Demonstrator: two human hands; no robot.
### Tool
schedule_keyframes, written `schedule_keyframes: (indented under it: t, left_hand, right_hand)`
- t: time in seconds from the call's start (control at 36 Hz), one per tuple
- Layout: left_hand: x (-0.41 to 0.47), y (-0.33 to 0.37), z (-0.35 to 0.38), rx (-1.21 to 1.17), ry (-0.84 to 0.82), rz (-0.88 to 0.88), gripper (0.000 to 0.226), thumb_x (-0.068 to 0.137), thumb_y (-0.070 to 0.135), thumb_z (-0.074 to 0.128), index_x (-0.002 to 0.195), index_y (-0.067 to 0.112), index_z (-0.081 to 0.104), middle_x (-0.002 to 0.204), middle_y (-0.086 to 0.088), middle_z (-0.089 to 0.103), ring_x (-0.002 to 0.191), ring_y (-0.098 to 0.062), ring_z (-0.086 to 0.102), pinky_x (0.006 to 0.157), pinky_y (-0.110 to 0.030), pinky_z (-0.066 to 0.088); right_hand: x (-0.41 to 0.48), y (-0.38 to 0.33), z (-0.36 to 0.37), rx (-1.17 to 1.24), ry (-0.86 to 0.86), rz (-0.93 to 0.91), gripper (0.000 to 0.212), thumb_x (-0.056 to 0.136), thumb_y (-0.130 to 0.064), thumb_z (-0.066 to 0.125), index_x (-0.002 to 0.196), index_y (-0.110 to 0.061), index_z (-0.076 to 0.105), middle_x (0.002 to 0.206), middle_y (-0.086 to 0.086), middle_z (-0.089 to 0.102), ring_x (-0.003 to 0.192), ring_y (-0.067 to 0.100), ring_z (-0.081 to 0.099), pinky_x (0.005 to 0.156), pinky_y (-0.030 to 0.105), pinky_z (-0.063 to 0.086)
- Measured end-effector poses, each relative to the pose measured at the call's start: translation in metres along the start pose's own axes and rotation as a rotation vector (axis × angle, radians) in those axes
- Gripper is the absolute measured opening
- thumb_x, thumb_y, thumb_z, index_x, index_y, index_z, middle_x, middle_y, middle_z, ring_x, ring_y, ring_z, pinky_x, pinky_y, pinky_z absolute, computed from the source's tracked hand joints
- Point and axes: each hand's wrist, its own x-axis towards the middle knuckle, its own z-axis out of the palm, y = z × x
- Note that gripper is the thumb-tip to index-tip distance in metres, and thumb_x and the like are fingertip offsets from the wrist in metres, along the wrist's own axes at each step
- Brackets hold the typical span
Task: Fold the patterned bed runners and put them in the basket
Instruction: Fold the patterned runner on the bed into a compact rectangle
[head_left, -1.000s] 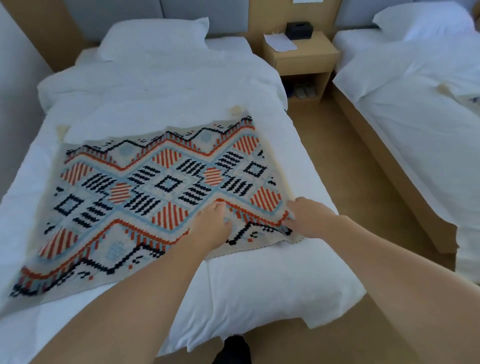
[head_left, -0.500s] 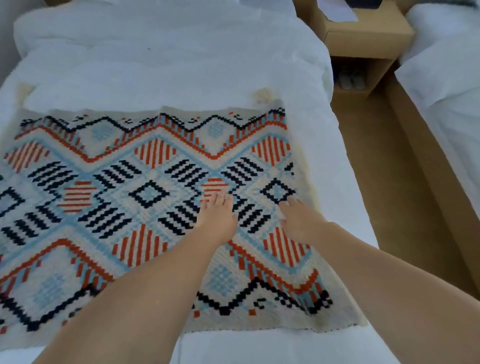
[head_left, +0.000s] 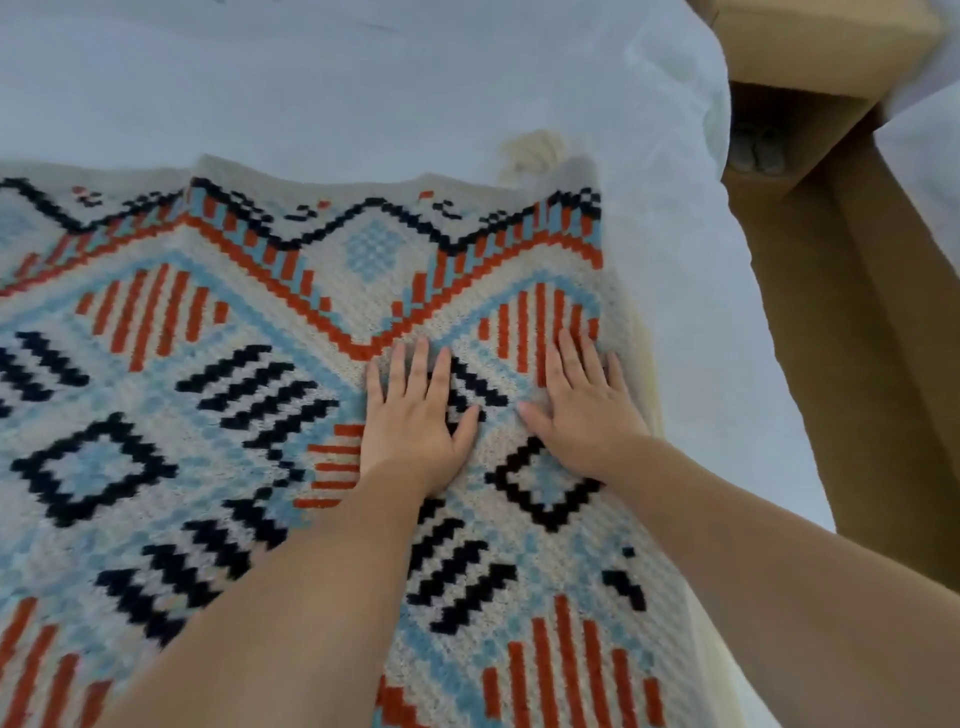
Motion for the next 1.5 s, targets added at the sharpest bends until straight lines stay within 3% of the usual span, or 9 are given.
schedule_keyframes:
  t: [0.25,0.47,0.56,0.61,0.69,1.17,1.31,1.39,1.5]
  left_hand:
    - [0.01,-0.005,0.021,-0.026,-0.059,0.012,0.073,0.089,0.061,0.003,0.147,0.021,-0.015,0.158,-0.007,-0.01,0.145,-0.026,-0.012,0.116,-0.05,-0.007]
    - [0.012,-0.005,0.012,-0.072,-0.123,0.046,0.077,0.089,0.056,0.024,0.15,0.014,0.006,0.159,-0.012,0.003,0.146,-0.031,0.0,0.114,-0.055,0.005]
    - [0.013,-0.006,0.01,-0.076,-0.128,0.057,0.077,0.089,0.056,0.027,0.15,0.012,0.01,0.158,-0.014,0.007,0.145,-0.032,0.004,0.112,-0.056,0.007]
    - [0.014,-0.008,0.01,-0.067,-0.118,0.068,0.077,0.088,0.055,0.029,0.149,0.011,0.013,0.158,-0.015,0.01,0.145,-0.033,0.008,0.112,-0.056,0.008]
    - [0.017,-0.01,0.012,-0.055,-0.096,0.079,0.077,0.088,0.055,0.029,0.149,0.01,0.014,0.157,-0.016,0.011,0.145,-0.032,0.008,0.112,-0.055,0.007]
    - [0.022,-0.004,0.003,-0.042,-0.104,0.027,0.075,0.088,0.064,0.0,0.149,0.021,-0.01,0.159,-0.006,-0.009,0.143,-0.021,-0.016,0.115,-0.047,-0.011]
    - [0.015,-0.005,-0.058,-0.352,0.138,0.113,0.054,0.089,0.048,0.033,0.125,0.011,0.049,0.128,-0.01,0.052,0.118,-0.029,0.045,0.103,-0.041,0.036]
    - [0.029,-0.007,-0.102,-0.483,0.389,0.217,0.028,0.085,0.025,0.044,0.107,0.011,0.054,0.108,-0.006,0.056,0.102,-0.023,0.048,0.091,-0.031,0.038]
    - [0.058,0.0,-0.137,-0.252,-0.032,0.323,0.068,0.072,0.006,0.047,0.138,0.018,0.037,0.141,-0.005,0.044,0.136,-0.024,0.029,0.116,-0.045,0.009]
  right_hand:
    - [0.114,0.044,-0.058,-0.022,0.066,0.043,0.068,0.1,-0.042,0.023,0.151,-0.01,-0.01,0.159,0.013,-0.014,0.146,0.029,-0.013,0.117,0.043,-0.005]
    - [0.17,0.052,-0.119,0.015,0.078,0.067,0.088,0.085,-0.012,0.06,0.152,-0.009,0.002,0.159,0.014,0.006,0.146,0.032,0.001,0.119,0.047,0.006]
    - [0.177,0.051,-0.128,-0.015,0.14,0.04,0.056,0.081,-0.006,0.056,0.134,-0.007,0.039,0.126,0.016,0.051,0.127,0.034,0.037,0.112,0.046,0.027]
    - [0.178,0.047,-0.132,-0.059,0.217,0.036,0.019,0.083,-0.007,0.052,0.101,-0.011,0.053,0.083,0.005,0.051,0.097,0.03,0.047,0.094,0.043,0.038]
    - [0.177,0.042,-0.132,-0.145,0.23,0.03,0.016,0.08,-0.005,0.053,0.07,-0.016,0.045,0.063,-0.001,0.039,0.074,0.024,0.041,0.085,0.04,0.037]
    - [0.053,0.053,-0.115,-0.326,0.154,0.074,0.021,0.084,-0.007,0.043,0.07,-0.021,0.048,0.049,-0.004,0.047,0.052,0.018,0.042,0.073,0.033,0.023]
    - [-0.004,0.042,-0.103,-0.234,0.095,0.089,0.016,0.086,-0.004,0.041,0.078,-0.018,0.043,0.061,-0.003,0.048,0.054,0.018,0.035,0.07,0.032,0.029]
    - [-0.029,0.034,-0.097,-0.237,0.073,0.054,0.018,0.086,-0.004,0.045,0.077,-0.02,0.042,0.062,-0.005,0.049,0.051,0.017,0.037,0.07,0.031,0.028]
    - [-0.057,0.025,-0.093,-0.197,0.076,0.05,0.016,0.087,-0.004,0.046,0.082,-0.019,0.047,0.064,-0.006,0.046,0.054,0.015,0.027,0.064,0.031,0.028]
